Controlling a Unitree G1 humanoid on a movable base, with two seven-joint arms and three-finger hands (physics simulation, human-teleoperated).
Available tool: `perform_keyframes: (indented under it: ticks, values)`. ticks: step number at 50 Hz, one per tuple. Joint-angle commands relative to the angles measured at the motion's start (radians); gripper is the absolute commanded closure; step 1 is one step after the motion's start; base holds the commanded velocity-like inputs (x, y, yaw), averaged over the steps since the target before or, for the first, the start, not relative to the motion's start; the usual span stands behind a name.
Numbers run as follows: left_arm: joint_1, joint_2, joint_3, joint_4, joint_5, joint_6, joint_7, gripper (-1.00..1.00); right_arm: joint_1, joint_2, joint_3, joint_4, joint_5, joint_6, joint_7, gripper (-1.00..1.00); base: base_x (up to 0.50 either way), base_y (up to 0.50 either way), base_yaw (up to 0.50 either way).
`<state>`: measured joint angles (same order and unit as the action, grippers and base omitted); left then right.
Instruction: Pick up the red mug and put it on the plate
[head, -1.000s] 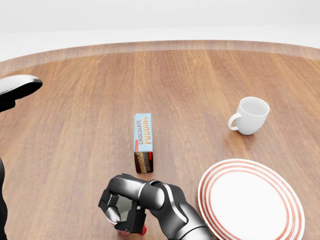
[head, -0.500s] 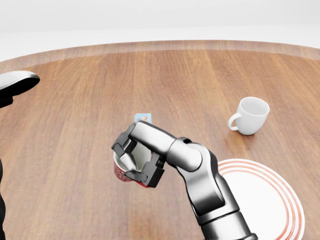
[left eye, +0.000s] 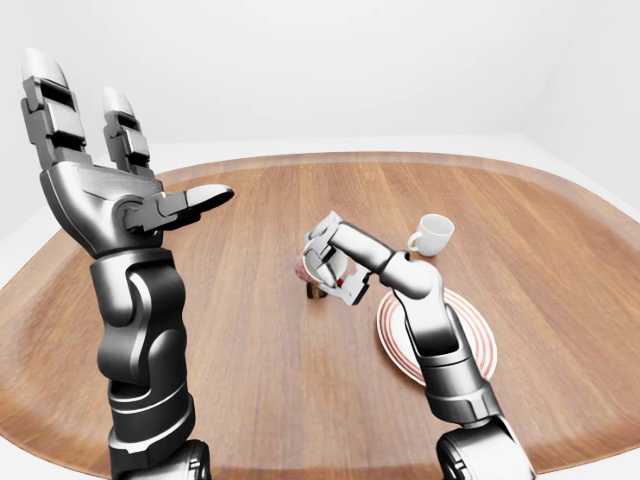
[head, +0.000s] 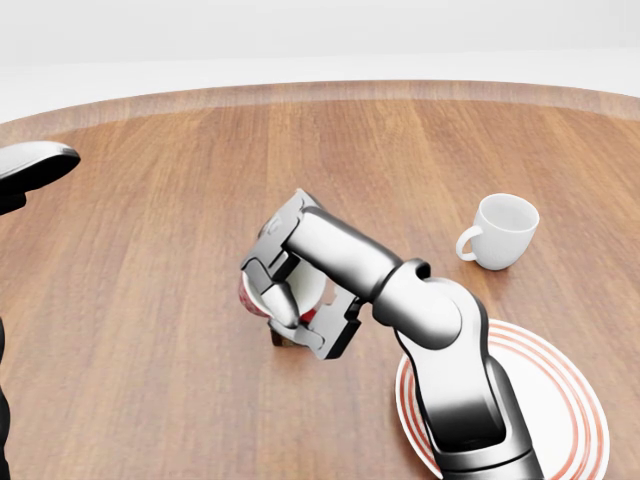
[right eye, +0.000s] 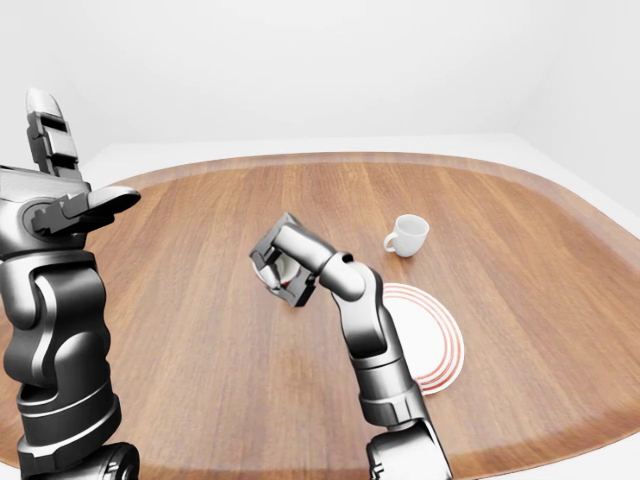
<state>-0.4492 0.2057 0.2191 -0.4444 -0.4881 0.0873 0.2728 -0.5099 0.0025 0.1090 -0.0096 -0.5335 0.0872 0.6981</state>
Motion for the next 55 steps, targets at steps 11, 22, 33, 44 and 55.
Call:
perform_keyframes:
  ticks: [11,22,33,44,55]
  values:
    - [0.000,-0.001,-0.001,0.002,0.004,0.000,-0.001,-0.98,0.055,-0.073,-0.052,-0.275,-0.006,0.000,0.000,1.00,0.00,0.00,0.00]
    - [0.002,-0.001,-0.001,-0.001,0.002,0.000,0.000,-0.98,0.063,-0.126,-0.093,-0.357,-0.001,0.000,0.000,1.00,0.00,0.00,0.00]
    - [-0.006,0.005,0.004,-0.008,-0.004,0.000,0.005,-0.98,0.063,-0.146,-0.110,-0.386,0.000,0.000,0.000,1.00,0.00,0.00,0.00]
    - [-0.005,0.004,0.003,-0.006,-0.004,0.000,0.005,-0.98,0.065,-0.193,-0.158,-0.395,0.012,0.000,0.000,1.00,0.00,0.00,0.00]
    - [-0.005,0.005,0.003,-0.012,-0.007,0.000,0.008,-0.98,0.099,-0.222,-0.191,-0.431,0.018,0.000,0.000,1.00,0.00,0.00,0.00]
